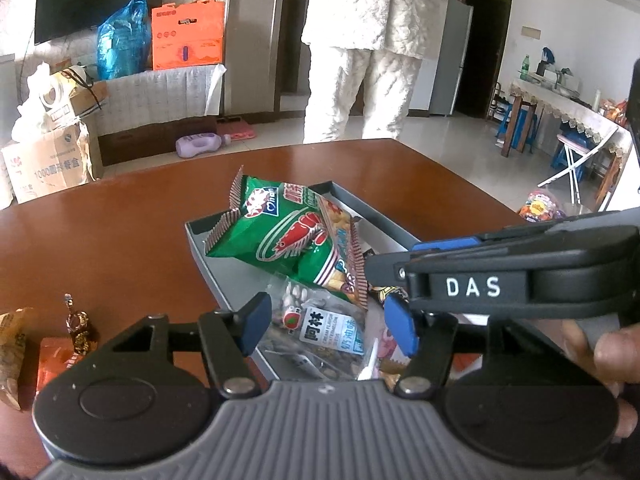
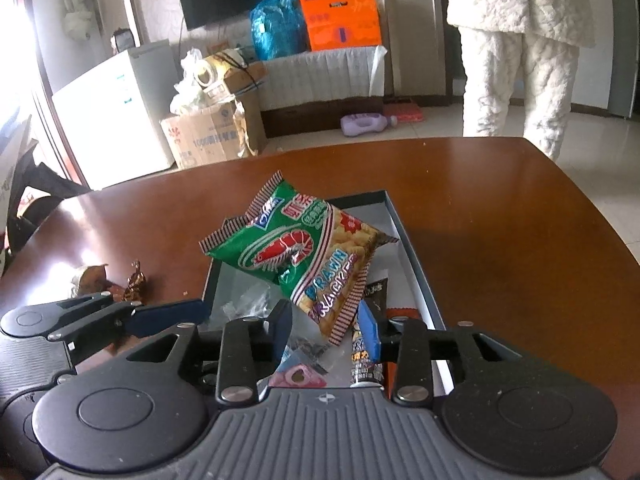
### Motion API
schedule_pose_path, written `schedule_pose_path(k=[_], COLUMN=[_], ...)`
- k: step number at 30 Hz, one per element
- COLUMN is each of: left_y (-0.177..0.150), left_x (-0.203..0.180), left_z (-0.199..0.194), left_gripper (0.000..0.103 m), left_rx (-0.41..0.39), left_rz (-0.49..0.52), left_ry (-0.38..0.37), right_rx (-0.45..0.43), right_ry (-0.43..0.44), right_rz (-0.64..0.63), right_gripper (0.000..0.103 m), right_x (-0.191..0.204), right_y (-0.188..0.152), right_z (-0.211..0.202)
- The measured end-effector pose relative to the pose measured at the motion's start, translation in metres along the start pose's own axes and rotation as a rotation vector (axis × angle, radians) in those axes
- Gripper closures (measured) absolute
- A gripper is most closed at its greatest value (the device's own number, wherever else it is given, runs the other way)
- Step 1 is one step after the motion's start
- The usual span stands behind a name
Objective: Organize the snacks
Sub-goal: 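Withdraw both grippers from grey box toward remaining snacks on table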
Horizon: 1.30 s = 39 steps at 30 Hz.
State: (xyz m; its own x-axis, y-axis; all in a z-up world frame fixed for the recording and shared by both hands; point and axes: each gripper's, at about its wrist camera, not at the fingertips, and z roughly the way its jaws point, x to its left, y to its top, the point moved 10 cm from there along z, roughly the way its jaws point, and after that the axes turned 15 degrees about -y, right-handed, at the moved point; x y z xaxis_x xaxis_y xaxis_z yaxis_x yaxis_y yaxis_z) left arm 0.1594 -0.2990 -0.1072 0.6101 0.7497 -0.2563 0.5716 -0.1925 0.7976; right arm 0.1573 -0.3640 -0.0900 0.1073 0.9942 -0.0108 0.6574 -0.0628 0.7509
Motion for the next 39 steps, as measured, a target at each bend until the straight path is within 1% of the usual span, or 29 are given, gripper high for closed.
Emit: schedule_pose_path(k=[5, 7, 10, 15, 29, 32, 39], left_y=[-0.001, -0.003, -0.004, -0.004, -0.002, -0.004, -0.005], left_x=[0.004, 0.007, 0.012, 0.017, 0.022, 0.024, 0.034], left_z=[-0.007, -0.011, -0.017, -0.026, -0.040, -0.043, -0.056], left_gripper=[0.040, 0.040, 0.040, 0.040, 0.040, 0.040, 0.040], left_rx=[0.002, 0.001, 0.002, -0.004, -0.007, -0.007, -0.013], left_rz=[0.003, 0.000, -0.008, -0.012, -0.020, -0.019, -0.027], left_ry=[0.013, 0.019, 0.033, 0.047, 0.070, 0.074, 0.093], right_rx=[-0.017, -0.021, -0.033, -0.040, -0.046, -0.055, -0.067], right_ry=[0.009, 0.019, 0.025, 0.037, 0.045, 0.045, 0.056], right_rz=[0.008, 0.008, 0.000, -0.014, -0.019, -0.019, -0.020], right_gripper=[0.061, 0.057, 0.055, 0.054, 0.052, 0.045, 0.043], right_x=[0.004, 0.008, 0.016, 0.026, 0.033, 0.037, 0.046], right_y=[0.003, 0.006, 0.010, 0.013, 0.018, 0.021, 0.026], right_z=[-0.005, -0.007, -0.010, -0.013, -0.014, -0.014, -0.016])
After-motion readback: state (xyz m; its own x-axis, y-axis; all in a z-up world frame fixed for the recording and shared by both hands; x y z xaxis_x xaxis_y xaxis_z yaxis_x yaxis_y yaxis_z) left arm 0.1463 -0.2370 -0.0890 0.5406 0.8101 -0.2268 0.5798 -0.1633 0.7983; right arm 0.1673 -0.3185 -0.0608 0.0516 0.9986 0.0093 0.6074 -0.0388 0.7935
